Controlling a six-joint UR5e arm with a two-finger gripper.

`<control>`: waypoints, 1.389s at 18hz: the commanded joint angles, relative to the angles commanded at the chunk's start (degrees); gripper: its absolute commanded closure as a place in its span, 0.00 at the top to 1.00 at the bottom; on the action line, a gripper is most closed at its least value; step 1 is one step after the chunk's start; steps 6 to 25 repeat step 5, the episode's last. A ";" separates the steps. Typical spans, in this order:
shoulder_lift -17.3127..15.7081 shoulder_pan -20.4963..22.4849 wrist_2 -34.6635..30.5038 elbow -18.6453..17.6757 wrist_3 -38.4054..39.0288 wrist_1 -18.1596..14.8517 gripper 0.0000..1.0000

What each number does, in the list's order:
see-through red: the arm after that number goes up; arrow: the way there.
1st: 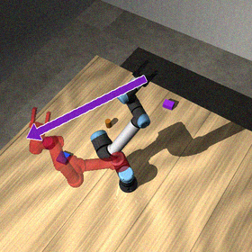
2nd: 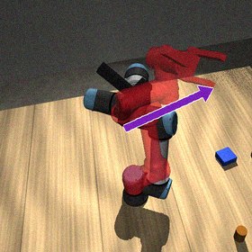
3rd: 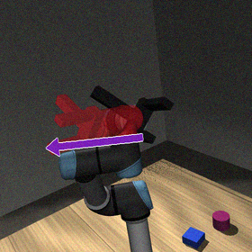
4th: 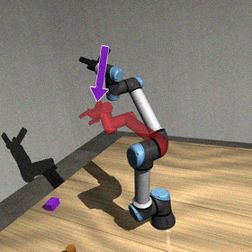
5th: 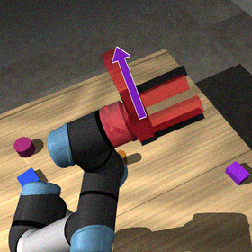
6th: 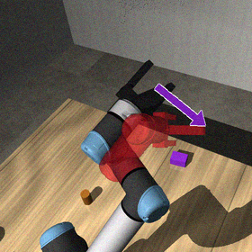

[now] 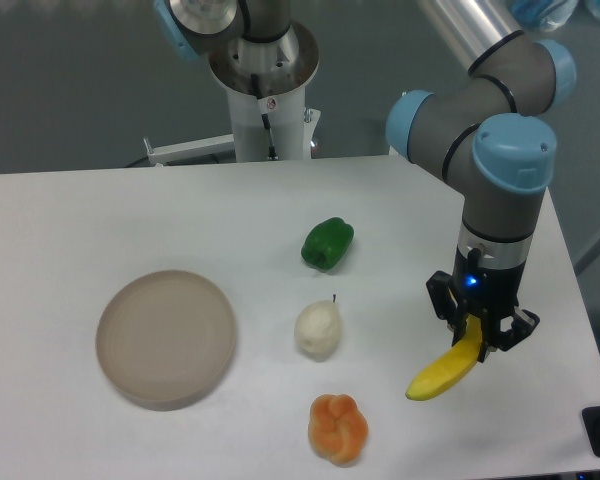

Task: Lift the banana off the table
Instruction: 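Lift the grasped banana up off the table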

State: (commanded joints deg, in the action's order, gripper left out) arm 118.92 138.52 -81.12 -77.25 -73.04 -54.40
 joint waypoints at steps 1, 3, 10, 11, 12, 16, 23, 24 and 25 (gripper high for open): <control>0.00 0.00 -0.44 0.00 0.00 0.00 0.11; 0.00 0.00 -0.79 -0.09 0.00 0.00 0.11; 0.17 -0.09 -0.88 -0.35 0.00 0.35 0.11; 0.17 -0.09 -0.88 -0.35 0.00 0.35 0.11; 0.17 -0.09 -0.88 -0.35 0.00 0.35 0.11; 0.17 -0.09 -0.88 -0.35 0.00 0.35 0.11; 0.17 -0.09 -0.88 -0.35 0.00 0.35 0.11; 0.17 -0.09 -0.88 -0.35 0.00 0.35 0.11; 0.17 -0.09 -0.88 -0.35 0.00 0.35 0.11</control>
